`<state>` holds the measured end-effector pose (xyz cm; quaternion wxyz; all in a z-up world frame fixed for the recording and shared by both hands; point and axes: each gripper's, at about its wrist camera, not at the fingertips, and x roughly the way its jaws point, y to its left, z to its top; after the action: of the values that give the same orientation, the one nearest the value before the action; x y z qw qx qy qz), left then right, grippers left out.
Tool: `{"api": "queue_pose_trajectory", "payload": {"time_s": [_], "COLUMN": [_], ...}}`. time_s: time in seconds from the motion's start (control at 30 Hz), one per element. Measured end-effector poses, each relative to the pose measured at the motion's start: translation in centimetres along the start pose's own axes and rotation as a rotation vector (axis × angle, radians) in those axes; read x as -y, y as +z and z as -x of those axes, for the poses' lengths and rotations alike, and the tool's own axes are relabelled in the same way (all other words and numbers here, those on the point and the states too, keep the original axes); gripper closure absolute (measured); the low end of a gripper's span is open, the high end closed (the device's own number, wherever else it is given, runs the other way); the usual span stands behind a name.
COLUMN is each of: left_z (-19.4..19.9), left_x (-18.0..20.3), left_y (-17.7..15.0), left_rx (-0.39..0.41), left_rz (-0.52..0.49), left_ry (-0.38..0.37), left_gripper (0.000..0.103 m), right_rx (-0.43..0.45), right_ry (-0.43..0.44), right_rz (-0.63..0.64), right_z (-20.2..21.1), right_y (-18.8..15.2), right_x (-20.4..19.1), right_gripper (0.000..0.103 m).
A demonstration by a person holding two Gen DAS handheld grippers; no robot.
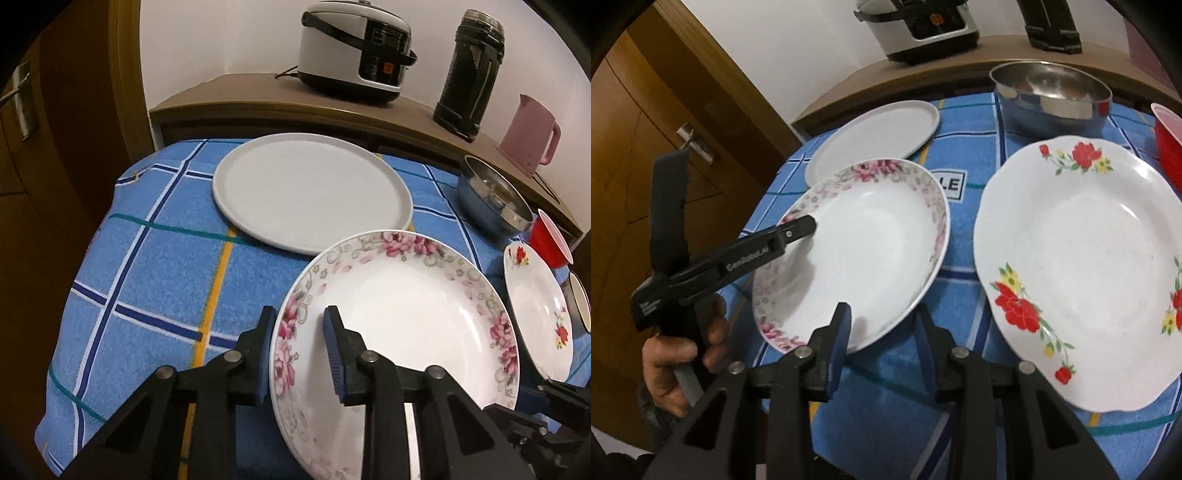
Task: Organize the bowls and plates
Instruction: 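Carry the floral plate with both grippers onto the large plain white plate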
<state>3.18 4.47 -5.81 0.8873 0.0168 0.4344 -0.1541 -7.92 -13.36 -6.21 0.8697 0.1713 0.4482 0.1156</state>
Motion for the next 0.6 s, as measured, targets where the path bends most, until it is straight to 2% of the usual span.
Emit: {"api": "queue_pose_trajectory", "payload": {"time_s": [0.2,0.4,0.6], "left_z": [0.0,-0.3,0.7], "left_x": [-0.5,-1.6,-2.4], "left_y": [-0.1,0.0,-0.5], "left_rx": [0.006,-0.009,0.028], "left_rz": [0.003,0.063,0.096], "left_ry": [-0.033,-0.077,-0.105], "left_gripper": [0.074,0.074,0.078], "right_rx": [0.015,0.042,0.06], "right_ry": [-0.08,-0.134,-0.167], "right_rz": [0.021,0.05,0.094], "right_z": [-0.8,-1.6,-1.4], "right_y": [0.0,0.7,0.8], "right_x": [-0.6,-0.9,-1.3], "right_gripper": [0.068,0.072,0.077]}}
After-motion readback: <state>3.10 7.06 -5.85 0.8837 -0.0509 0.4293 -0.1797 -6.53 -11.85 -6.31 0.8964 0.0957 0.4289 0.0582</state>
